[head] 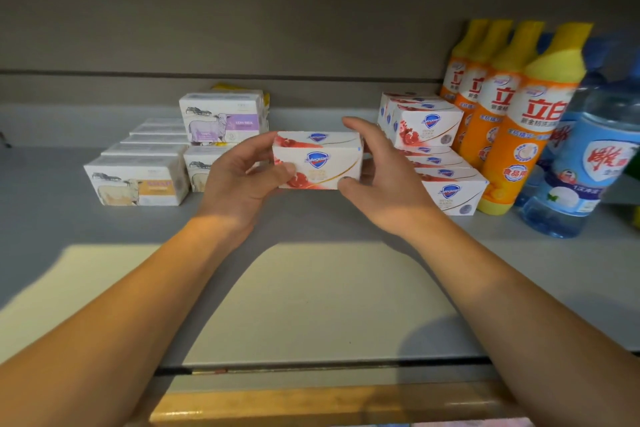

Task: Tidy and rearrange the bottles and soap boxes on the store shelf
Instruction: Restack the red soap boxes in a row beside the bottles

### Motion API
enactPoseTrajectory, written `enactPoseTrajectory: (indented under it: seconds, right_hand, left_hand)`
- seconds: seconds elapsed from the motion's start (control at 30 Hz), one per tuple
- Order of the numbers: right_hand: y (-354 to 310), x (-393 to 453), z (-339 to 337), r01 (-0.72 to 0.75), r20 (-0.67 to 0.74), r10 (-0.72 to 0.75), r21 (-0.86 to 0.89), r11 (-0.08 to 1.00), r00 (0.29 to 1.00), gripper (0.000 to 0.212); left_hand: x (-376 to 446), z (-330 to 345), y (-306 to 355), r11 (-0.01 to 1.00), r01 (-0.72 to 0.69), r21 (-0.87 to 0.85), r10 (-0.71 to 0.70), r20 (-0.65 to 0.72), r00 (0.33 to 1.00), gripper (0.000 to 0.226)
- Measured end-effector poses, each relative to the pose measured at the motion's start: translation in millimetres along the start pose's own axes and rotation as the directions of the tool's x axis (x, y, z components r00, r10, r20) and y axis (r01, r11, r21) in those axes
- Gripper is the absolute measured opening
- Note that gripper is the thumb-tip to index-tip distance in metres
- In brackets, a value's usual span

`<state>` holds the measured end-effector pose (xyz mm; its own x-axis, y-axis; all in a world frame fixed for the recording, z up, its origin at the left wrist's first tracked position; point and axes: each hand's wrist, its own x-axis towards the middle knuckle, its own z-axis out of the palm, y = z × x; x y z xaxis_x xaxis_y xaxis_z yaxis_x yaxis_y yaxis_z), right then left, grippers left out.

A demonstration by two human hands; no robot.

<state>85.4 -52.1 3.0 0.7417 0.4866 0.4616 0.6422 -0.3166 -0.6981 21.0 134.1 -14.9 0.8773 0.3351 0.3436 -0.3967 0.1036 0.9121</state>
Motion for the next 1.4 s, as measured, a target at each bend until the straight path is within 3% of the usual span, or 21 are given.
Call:
enactPoseTrajectory:
  seconds: [0.1,0.27,0.57,0.7,0.93,1.07,1.2,1.4]
  right_hand:
    - [2.0,-1.2,-3.3,-0.007,0.026,0.008,-0.026,1.000,1.000,0.074]
    - [-5.6,1.4,-7.3,0.094,-0.016,-0.101,-0.250,0.964,0.995,0.060]
    - [-14.1,-5.5,-12.8,0.146,-0.013,-0.178,-0.509,0.848,0.984,0.047]
    - [-12.5,-3.8,-20.3,0.104,-0.005,-0.131,-0.577,0.810,0.991,0.047]
    - [1.1,2.9,-65.0,-0.036,-0.160,-0.094,-0.663,0.748,0.983,0.045]
    - [14.7,9.0,-84.1,-0.069,-0.151,-0.069,-0.751,0.657,0.986,0.045]
    - [26.9,10.3,-86.2,-0.096,-0.114,0.009,-0.794,0.600,0.993,0.047]
    - [24.7,14.2,-83.7,-0.035,-0.106,-0.083,-0.798,0.602,0.991,0.046]
  left_hand:
    - [-0.8,3.6,2.9,0.993,-0.046,0.108,0.046,-0.002,0.999,0.041]
    - [-3.0,6.1,3.4,0.982,-0.076,0.174,0.078,-0.003,0.997,0.036]
    - [-9.6,11.3,1.0,0.994,-0.062,0.089,0.050,0.129,0.990,0.031]
    - [-13.0,16.4,-0.9,0.959,-0.103,0.265,0.061,0.162,0.985,0.031]
    - [-12.4,16.6,-9.1,0.766,-0.103,0.634,-0.044,0.211,0.976,0.041]
    - [-12.9,17.0,-16.5,0.443,-0.231,0.866,-0.144,0.324,0.935,0.056]
    - [-13.4,19.6,-21.9,0.274,-0.320,0.907,-0.240,0.387,0.890,0.062]
    - [-13.7,17.7,-25.9,0.231,-0.342,0.911,-0.245,0.395,0.885,0.061]
